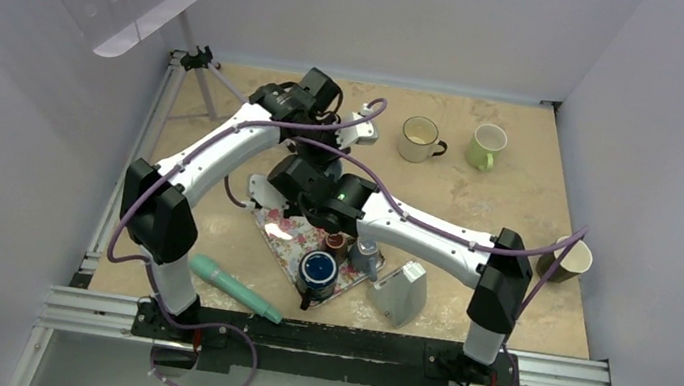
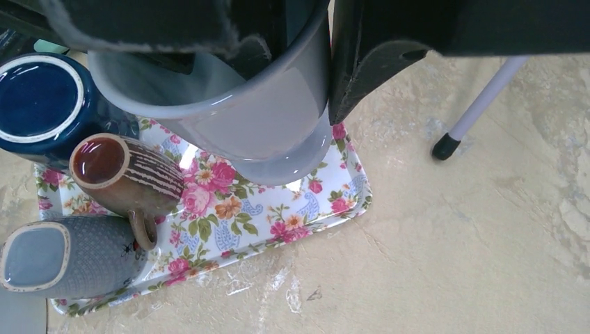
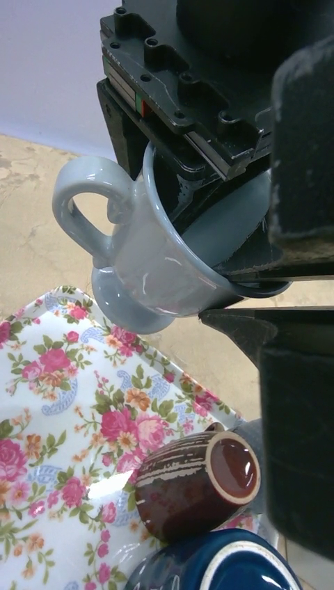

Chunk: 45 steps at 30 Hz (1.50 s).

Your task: Turn the mug right side up

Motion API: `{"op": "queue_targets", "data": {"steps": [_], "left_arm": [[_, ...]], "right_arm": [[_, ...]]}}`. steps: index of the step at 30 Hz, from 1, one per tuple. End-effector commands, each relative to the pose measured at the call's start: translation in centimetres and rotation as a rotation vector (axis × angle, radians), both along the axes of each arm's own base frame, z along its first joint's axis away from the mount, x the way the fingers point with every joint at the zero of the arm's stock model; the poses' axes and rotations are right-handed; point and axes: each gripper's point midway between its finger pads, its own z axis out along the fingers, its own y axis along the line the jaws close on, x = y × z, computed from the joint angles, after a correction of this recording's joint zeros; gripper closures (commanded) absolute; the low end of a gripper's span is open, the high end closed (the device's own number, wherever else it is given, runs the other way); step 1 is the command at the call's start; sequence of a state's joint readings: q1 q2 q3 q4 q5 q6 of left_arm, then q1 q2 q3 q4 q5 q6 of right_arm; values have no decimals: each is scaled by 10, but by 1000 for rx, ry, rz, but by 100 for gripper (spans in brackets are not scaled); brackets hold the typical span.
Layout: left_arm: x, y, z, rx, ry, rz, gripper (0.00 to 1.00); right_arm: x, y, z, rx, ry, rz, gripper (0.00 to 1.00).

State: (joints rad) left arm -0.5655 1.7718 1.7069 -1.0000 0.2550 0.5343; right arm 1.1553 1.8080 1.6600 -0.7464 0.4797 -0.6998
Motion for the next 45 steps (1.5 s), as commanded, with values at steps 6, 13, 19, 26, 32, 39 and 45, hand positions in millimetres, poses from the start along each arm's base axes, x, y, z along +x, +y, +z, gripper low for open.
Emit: {"op": "queue_targets", "data": {"steps": [6, 13, 19, 26, 32, 39, 45], "left_arm": [[33, 27, 7, -73, 12, 251, 100], [43, 68, -5, -16, 8, 362, 100], [35, 103, -26, -3, 62, 432, 100], [12, 173, -4, -125, 121, 631, 100], [-12, 237, -5, -180, 135, 829, 100], [-37, 297, -35, -169, 165, 958, 100], [-47, 328, -56, -163, 228, 1013, 100]], "right_arm": [[12, -3, 54, 270, -158, -198, 34], [-8, -5, 84, 430, -118, -176, 1], [-24, 3, 100, 579, -55, -101, 1], [-33, 0, 129, 725, -31, -30, 1], [-20, 3, 125, 740, -28, -16, 1], [-9, 7, 125, 738, -28, 17, 1], [6, 6, 120, 746, -5, -5, 1]]}}
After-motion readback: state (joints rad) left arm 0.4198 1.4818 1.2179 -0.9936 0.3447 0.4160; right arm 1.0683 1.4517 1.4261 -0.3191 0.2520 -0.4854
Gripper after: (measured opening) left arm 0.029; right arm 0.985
